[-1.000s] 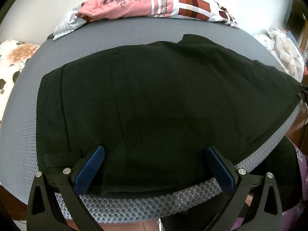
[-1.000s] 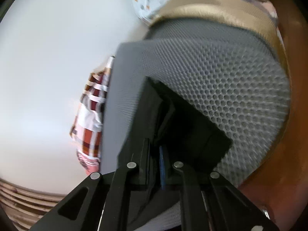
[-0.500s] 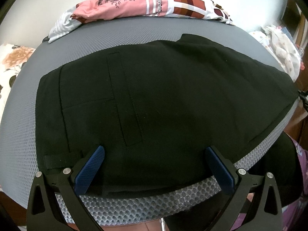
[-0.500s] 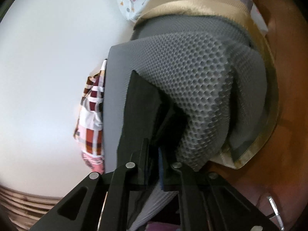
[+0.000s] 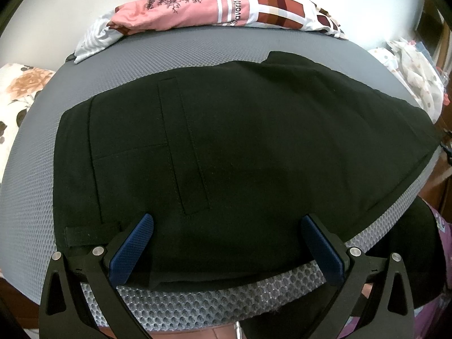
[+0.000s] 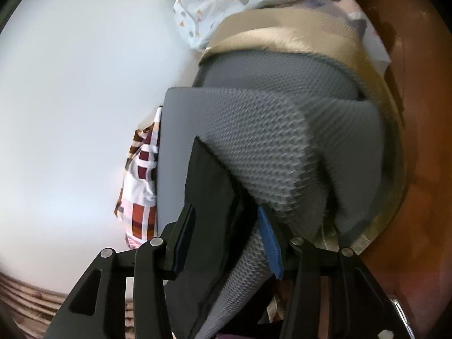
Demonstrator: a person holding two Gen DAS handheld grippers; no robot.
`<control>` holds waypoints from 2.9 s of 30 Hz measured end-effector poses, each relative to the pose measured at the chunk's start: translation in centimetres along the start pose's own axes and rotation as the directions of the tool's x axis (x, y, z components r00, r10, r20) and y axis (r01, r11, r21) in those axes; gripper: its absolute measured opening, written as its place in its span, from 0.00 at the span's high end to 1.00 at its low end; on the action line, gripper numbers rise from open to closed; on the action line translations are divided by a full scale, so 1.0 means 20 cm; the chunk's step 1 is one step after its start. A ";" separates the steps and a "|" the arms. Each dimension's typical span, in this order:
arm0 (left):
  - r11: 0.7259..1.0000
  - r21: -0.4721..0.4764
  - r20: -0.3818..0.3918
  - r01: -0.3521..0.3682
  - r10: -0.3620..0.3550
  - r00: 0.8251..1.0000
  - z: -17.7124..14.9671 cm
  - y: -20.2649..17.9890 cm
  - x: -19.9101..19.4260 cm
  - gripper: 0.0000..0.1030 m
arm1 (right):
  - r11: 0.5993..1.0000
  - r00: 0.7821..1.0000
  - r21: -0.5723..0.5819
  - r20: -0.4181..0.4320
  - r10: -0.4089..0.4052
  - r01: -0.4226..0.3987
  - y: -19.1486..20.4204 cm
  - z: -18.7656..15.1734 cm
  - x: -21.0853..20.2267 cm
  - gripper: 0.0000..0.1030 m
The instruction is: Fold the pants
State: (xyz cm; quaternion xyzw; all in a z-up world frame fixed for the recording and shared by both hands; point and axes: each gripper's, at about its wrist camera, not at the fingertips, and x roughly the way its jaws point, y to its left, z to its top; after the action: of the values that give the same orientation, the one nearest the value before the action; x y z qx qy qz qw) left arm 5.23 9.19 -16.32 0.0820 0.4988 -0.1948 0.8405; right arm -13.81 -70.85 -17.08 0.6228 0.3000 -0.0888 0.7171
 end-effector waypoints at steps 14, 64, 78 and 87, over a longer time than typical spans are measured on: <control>1.000 0.006 0.025 -0.003 0.003 1.000 -0.01 0.00 0.00 0.00 | 0.993 0.997 -0.108 -0.065 -0.051 0.043 0.13 -0.10 0.25 0.88; 0.674 -0.481 0.060 0.561 -0.613 0.788 0.07 -0.35 -0.05 0.01 | 0.990 0.793 -0.038 -0.604 0.083 -0.133 0.48 -1.35 0.91 0.65; 0.676 -0.477 0.106 0.562 -0.591 0.800 0.08 -0.34 -0.08 0.01 | 0.986 0.815 -0.085 -0.574 0.071 -0.146 0.56 -1.39 0.93 0.64; 0.682 -0.480 0.081 0.552 -0.592 0.802 0.08 -0.34 -0.05 0.01 | 0.980 0.787 -0.172 -0.616 -0.030 -0.098 0.62 -1.48 1.07 0.90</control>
State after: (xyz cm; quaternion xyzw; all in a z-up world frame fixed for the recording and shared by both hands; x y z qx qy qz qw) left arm 3.22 2.71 -14.25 -0.2815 0.5649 -0.3134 0.7095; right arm 0.13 -34.99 -19.43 0.5499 0.5131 0.1616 0.6389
